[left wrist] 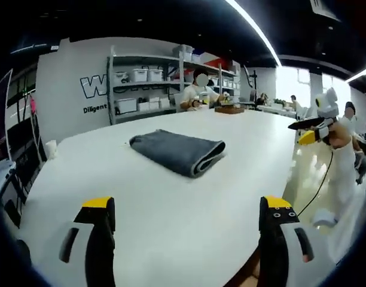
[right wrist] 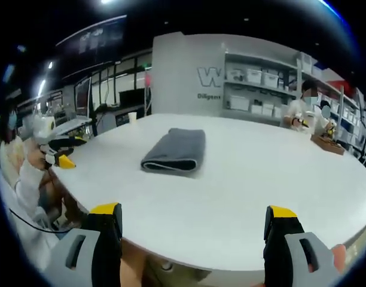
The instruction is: Open the folded towel by lifting each exposed corner and separating the folded layers until the towel lies flat within the target outline without major curled edges
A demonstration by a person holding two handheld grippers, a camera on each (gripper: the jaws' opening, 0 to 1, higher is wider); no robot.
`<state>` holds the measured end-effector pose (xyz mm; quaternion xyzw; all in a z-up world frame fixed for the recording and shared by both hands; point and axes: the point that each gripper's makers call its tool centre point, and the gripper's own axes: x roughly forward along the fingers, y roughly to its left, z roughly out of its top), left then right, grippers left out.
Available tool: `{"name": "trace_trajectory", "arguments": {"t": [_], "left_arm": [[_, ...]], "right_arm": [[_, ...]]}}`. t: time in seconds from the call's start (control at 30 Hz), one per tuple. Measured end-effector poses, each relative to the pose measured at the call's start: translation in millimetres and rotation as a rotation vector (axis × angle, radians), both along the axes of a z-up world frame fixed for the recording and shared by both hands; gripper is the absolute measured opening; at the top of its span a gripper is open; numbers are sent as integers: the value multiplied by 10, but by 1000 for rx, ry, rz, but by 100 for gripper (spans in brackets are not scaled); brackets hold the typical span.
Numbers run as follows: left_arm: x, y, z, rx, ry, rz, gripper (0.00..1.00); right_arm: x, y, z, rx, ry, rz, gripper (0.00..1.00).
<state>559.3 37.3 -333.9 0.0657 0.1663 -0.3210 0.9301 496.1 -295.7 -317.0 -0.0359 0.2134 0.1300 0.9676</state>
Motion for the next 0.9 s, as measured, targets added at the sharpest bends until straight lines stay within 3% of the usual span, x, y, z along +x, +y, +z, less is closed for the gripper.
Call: {"name": "trace_trajectory", "arguments": {"t": [0.13, 0.9], "left_arm": [[-10, -59, -22, -58, 12, -3, 99], [3, 29, -85, -41, 27, 25, 99]], "right_arm": [[7, 39, -5, -2, 4, 9, 99], [16, 16, -39, 4, 11, 3, 99]]}}
